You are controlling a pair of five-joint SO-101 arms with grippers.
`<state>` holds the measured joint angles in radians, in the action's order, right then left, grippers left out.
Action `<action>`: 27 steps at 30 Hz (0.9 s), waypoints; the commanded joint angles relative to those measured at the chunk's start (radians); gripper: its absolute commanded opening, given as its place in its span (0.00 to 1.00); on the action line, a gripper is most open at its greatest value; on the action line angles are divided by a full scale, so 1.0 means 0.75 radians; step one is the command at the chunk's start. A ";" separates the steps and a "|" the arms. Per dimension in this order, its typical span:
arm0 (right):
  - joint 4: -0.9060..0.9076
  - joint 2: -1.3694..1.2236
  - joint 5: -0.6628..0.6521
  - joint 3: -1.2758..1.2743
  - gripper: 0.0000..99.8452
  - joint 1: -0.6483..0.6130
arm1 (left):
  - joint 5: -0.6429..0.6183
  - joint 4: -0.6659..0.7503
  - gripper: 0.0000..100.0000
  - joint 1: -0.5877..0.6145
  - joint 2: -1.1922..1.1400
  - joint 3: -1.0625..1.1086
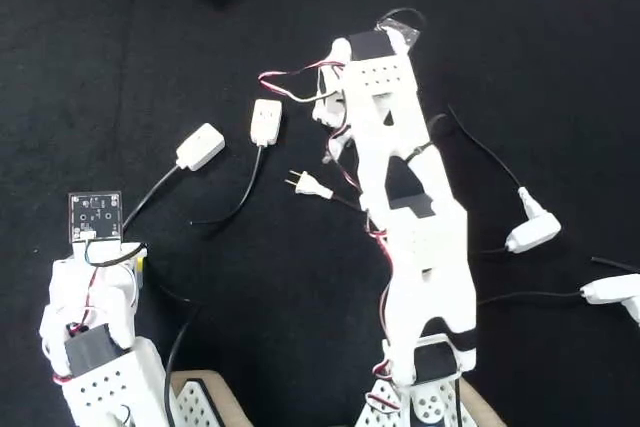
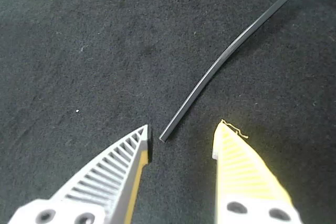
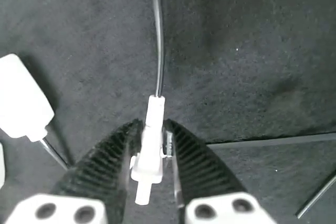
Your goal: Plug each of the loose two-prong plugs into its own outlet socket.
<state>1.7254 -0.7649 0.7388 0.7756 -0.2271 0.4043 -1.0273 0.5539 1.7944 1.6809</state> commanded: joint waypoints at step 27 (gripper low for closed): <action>-0.640 1.361 -0.158 -1.376 0.01 -0.270 | 0.008 0.016 0.21 0.003 -0.004 0.028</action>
<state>1.3571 0.1036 0.6590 -0.1389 -0.3544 0.4043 -1.0273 0.5539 1.7944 1.6809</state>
